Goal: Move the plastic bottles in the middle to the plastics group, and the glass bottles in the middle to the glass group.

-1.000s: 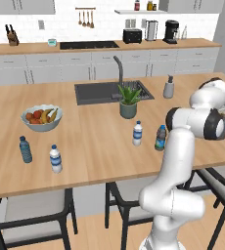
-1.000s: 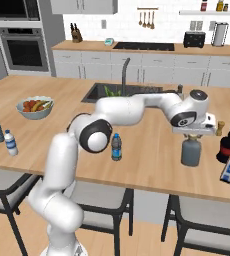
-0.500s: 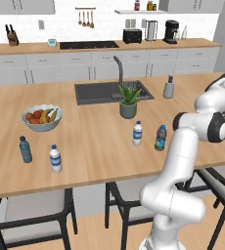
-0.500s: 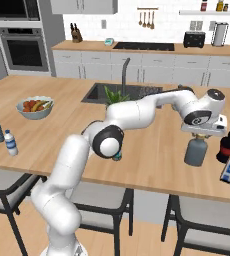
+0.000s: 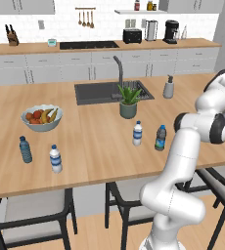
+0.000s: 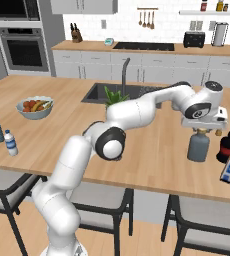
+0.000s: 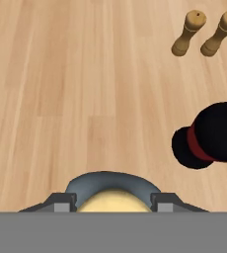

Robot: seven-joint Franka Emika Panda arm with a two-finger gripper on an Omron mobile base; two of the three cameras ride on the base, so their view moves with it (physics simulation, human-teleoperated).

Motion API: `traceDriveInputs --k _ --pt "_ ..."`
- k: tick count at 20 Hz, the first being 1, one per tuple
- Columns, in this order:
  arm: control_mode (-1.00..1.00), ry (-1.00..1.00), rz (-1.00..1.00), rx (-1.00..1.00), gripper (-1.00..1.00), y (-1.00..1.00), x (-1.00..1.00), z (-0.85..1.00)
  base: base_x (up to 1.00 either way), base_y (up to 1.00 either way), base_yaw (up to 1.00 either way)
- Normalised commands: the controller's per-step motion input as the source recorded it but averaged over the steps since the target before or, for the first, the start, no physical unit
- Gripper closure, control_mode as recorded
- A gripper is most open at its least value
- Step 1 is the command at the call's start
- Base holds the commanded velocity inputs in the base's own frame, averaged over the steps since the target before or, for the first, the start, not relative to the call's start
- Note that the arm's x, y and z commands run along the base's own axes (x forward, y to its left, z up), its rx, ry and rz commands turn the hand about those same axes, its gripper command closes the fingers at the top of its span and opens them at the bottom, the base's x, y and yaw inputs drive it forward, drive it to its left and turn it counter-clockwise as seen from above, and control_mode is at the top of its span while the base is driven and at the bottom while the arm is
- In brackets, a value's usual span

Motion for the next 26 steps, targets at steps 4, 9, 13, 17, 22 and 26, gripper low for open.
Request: traceDriveInputs --k 4,9,13,17,22,26 --pt "-1.0 -0.05 0.0 -0.1 1.0 -0.02 0.26 -0.02 0.0 0.0 0.0" --pt "-1.0 0.01 -0.03 0.0 1.0 -0.46 0.1 -0.07 0.0 0.0 0.0" --pt "-1.0 0.03 -0.03 0.06 1.0 -0.51 0.08 0.0 0.0 0.0 0.0" --pt "-1.0 0.0 0.0 0.03 1.0 -0.11 0.0 0.0 0.0 0.0 0.0" --pt "-1.0 0.0 0.0 0.0 1.0 0.0 0.02 -0.24 0.0 0.0 0.0" --pt "-1.0 0.0 0.0 0.0 1.0 0.0 0.02 -0.5 0.0 0.0 0.0"
